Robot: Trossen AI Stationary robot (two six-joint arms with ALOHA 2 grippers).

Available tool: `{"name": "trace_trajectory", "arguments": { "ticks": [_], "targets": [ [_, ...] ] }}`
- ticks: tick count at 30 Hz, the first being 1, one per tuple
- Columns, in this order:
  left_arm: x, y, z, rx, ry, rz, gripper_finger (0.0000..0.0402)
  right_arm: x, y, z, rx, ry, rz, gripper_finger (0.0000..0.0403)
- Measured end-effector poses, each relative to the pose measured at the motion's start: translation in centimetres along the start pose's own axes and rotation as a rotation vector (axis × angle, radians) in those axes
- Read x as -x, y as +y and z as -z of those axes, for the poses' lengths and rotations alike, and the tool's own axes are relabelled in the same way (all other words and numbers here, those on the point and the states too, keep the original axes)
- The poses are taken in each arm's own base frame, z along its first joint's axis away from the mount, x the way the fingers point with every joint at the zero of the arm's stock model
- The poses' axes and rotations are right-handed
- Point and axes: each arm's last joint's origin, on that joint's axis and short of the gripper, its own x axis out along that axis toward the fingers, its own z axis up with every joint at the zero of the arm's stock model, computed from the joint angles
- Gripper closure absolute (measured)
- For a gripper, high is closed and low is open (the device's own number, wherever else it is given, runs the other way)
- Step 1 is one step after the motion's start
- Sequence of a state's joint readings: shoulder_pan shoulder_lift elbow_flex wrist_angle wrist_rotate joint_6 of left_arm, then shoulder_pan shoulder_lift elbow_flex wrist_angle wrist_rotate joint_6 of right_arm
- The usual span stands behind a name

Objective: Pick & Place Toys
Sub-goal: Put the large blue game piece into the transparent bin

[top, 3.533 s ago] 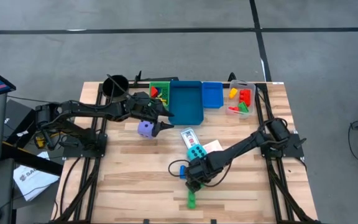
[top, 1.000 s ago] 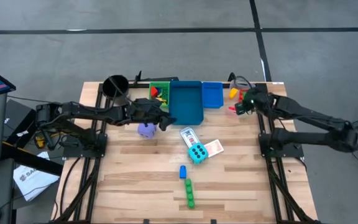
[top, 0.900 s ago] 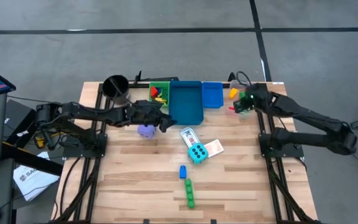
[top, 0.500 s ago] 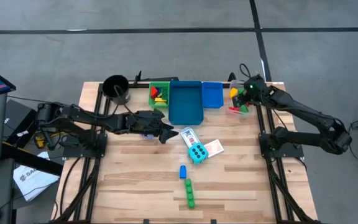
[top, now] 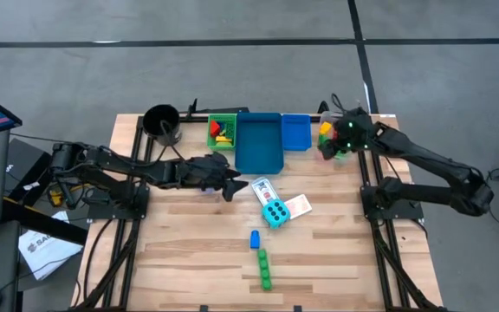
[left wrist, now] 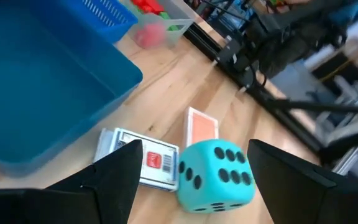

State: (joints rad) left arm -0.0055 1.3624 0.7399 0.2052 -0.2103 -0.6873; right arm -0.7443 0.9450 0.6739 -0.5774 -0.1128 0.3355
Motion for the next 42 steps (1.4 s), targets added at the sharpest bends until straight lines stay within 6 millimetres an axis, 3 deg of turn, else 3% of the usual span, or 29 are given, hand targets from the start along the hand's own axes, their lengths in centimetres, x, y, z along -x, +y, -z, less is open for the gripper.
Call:
{"name": "trace_trajectory", "arguments": {
  "ticks": [7, 14, 22, 31, 35, 42],
  "targets": [
    [0.0, 0.0, 0.0, -0.129, 0.004, -0.002, 0.0117, 2.5, 4.8, 1.6, 0.128, -0.089, -0.229, 0.0155],
    [0.3, -0.9, 0.9, -0.161, 0.058, 0.058, 0.0117, 3.5, 8.2, 3.7, 0.115, -0.131, -0.278, 0.0155],
    [1.1, -2.9, 3.1, -0.327, 0.126, 0.132, 0.0117, 2.8, 12.3, 5.7, 0.113, -0.117, -0.388, 0.0155],
    [1.9, -3.7, 4.9, -0.792, 0.190, 0.209, 0.0117, 0.4, 18.4, 7.6, 0.018, -0.133, -0.558, 0.0155],
    [1.9, -3.9, 5.1, -0.960, 0.207, 0.340, 0.0117, 0.3, 22.0, 7.5, -0.018, -0.161, -0.543, 0.0155],
    [2.0, -4.2, 5.6, -1.183, 0.221, 0.596, 0.0117, 1.1, 28.5, 5.6, -0.046, -0.190, -0.439, 0.0155]
  ]
}}
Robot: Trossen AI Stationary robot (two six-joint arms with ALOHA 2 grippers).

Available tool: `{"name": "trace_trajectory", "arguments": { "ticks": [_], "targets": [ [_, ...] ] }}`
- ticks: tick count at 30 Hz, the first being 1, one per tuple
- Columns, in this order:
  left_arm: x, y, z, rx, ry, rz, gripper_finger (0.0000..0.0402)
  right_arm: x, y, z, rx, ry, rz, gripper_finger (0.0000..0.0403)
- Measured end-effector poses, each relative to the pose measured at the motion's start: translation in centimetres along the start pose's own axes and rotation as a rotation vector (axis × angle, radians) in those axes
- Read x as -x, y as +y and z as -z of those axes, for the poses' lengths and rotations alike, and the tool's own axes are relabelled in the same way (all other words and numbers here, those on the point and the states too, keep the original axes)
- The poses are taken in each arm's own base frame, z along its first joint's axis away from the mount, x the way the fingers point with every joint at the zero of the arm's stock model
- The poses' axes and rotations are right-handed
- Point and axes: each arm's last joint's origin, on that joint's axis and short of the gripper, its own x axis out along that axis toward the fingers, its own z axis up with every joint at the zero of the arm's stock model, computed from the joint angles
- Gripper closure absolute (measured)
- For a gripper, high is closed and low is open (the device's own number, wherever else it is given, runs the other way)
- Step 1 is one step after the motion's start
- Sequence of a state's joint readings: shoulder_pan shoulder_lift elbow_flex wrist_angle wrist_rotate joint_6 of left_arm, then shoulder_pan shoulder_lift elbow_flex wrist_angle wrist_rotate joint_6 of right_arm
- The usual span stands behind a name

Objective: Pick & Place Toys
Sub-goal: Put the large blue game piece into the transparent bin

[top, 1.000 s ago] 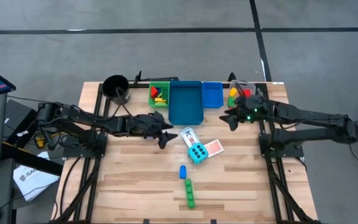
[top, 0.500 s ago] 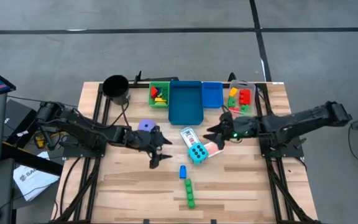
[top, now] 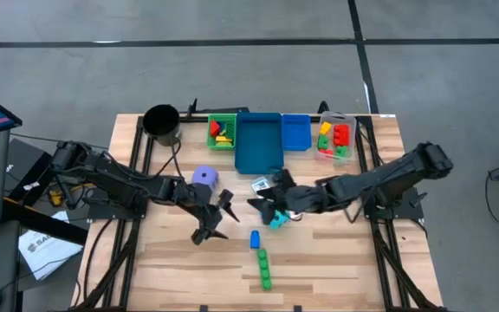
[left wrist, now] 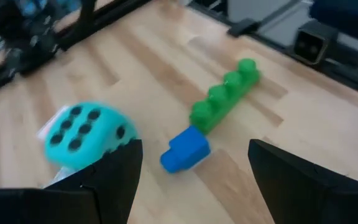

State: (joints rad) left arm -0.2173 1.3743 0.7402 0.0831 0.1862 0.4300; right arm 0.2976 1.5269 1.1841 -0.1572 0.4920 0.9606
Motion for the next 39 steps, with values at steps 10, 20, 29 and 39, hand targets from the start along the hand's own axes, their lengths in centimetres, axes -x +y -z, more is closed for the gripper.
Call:
{"name": "trace_trajectory", "arguments": {
  "ticks": [10, 20, 29, 39],
  "targets": [
    [-0.7, 0.2, 2.6, 0.006, 0.229, -0.028, 0.0117, -0.8, 4.5, -1.7, -0.135, 0.177, 0.336, 0.0155],
    [3.2, 4.0, 6.4, 0.279, 0.548, -0.307, 0.0117, -3.0, 6.5, 2.8, -0.296, 0.459, 0.438, 0.0155],
    [7.1, 7.2, 6.7, 0.421, 0.465, -0.496, 0.0117, -7.0, 5.6, 8.0, -0.393, 0.612, 0.528, 0.0155],
    [10.5, 7.8, 5.4, 0.447, 0.345, -0.613, 0.0117, -9.5, 4.2, 9.7, -0.410, 0.667, 0.583, 0.0155]
  ]
}}
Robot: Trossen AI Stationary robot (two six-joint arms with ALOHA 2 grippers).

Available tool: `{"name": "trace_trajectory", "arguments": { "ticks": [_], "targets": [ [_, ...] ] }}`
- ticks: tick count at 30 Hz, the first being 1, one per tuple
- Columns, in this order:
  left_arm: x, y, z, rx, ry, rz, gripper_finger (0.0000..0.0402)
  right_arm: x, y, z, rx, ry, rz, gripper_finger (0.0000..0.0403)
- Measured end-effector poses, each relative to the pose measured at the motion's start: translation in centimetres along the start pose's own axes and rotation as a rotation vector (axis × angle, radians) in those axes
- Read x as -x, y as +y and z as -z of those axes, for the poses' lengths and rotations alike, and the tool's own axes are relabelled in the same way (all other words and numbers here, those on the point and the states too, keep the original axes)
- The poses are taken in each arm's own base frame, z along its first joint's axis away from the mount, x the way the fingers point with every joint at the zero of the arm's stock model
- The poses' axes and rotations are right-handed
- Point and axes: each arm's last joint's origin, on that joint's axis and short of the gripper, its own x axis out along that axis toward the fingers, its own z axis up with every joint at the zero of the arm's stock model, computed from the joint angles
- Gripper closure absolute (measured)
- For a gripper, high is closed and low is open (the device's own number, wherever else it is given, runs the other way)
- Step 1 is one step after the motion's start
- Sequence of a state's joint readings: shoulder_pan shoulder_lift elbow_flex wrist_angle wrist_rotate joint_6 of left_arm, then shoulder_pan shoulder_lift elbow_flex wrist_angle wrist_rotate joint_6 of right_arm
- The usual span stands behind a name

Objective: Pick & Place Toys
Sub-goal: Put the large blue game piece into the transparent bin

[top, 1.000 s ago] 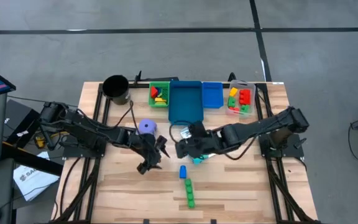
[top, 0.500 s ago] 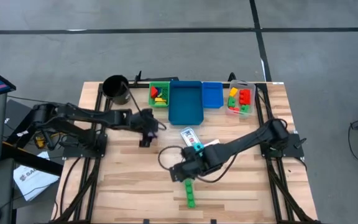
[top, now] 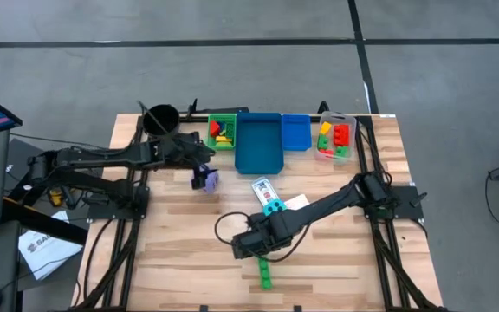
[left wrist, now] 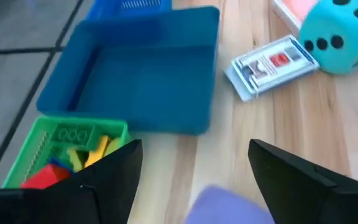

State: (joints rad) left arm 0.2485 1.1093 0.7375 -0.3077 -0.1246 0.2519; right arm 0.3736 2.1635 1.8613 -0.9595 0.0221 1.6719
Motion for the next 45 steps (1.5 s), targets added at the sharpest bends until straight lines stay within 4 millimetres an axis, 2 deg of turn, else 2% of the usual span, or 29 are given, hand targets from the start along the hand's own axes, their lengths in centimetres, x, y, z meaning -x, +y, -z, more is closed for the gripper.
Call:
{"name": "trace_trajectory", "arguments": {
  "ticks": [10, 20, 39, 45],
  "targets": [
    [0.2, 0.0, 0.0, 0.058, -0.001, 0.001, 0.0117, -0.2, 0.3, -2.3, 0.092, -0.032, -0.013, 0.0155],
    [0.1, -0.2, 0.2, 0.053, 0.020, 0.009, 0.0117, -0.2, 0.3, -4.0, 0.070, -0.038, -0.006, 0.0152],
    [0.1, -0.2, 0.2, 0.053, 0.020, 0.008, 0.0117, -0.3, 0.3, -3.8, 0.082, -0.034, -0.013, 0.0151],
    [0.1, -0.2, 0.2, 0.100, 0.021, 0.008, 0.0117, -2.1, -0.5, -3.2, 0.051, 0.025, -0.007, 0.0115]
  ]
}}
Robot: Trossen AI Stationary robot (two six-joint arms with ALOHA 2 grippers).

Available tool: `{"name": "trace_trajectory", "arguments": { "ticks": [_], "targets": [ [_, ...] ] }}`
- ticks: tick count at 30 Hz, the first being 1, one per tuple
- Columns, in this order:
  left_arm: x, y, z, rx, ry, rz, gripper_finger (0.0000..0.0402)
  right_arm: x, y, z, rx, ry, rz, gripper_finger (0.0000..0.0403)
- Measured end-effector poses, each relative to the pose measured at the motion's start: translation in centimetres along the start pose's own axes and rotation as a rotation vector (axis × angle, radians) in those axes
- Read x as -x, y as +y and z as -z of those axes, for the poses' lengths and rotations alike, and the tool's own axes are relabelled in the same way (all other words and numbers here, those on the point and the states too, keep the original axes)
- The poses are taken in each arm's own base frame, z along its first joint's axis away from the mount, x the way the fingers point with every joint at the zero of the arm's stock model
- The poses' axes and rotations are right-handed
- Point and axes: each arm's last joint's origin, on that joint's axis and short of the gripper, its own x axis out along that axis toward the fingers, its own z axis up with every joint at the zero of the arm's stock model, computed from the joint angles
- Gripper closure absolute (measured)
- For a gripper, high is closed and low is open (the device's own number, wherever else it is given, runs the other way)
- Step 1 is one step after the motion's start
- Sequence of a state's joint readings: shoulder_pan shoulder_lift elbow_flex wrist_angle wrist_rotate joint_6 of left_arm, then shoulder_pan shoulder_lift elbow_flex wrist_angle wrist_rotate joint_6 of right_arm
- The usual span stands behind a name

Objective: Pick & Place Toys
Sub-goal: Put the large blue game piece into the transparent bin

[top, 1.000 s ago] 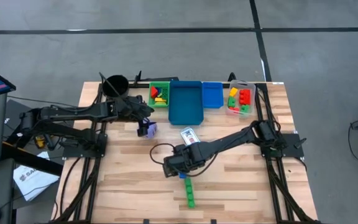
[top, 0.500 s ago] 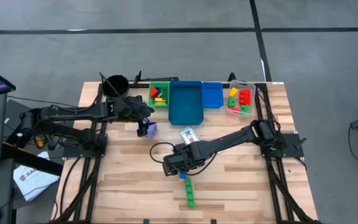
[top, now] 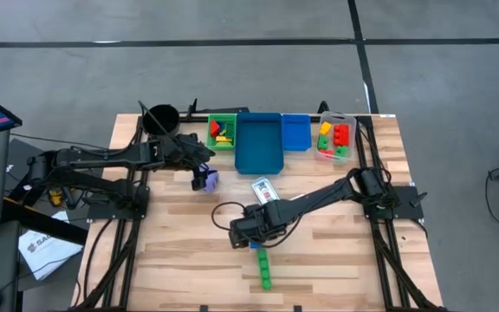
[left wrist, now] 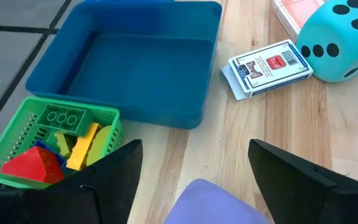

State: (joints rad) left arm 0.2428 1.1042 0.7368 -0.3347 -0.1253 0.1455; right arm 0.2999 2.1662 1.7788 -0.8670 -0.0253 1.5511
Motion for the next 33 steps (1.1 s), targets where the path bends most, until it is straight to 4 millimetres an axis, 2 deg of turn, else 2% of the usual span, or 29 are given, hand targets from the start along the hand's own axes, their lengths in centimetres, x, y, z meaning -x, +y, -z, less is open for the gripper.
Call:
{"name": "trace_trajectory", "arguments": {
  "ticks": [3, 6, 10, 23, 33],
  "targets": [
    [0.0, 0.0, 0.0, 0.001, 0.001, 0.000, 0.0117, -1.0, -0.5, 0.3, -0.035, 0.028, -0.005, 0.0081],
    [0.0, 0.0, 0.0, 0.001, 0.001, 0.000, 0.0117, -1.1, -0.5, 0.5, -0.058, 0.031, -0.006, 0.0048],
    [0.0, 0.0, 0.0, 0.001, 0.002, 0.000, 0.0117, -1.0, -0.5, 0.4, -0.073, 0.030, -0.003, 0.0031],
    [0.0, 0.0, 0.0, 0.001, 0.002, 0.000, 0.0117, -1.0, -0.7, -1.0, -0.072, 0.018, 0.015, 0.0061],
    [0.0, 0.0, 0.0, 0.001, 0.002, 0.000, 0.0117, -1.0, -0.9, -1.1, -0.070, 0.016, 0.031, 0.0076]
  ]
}}
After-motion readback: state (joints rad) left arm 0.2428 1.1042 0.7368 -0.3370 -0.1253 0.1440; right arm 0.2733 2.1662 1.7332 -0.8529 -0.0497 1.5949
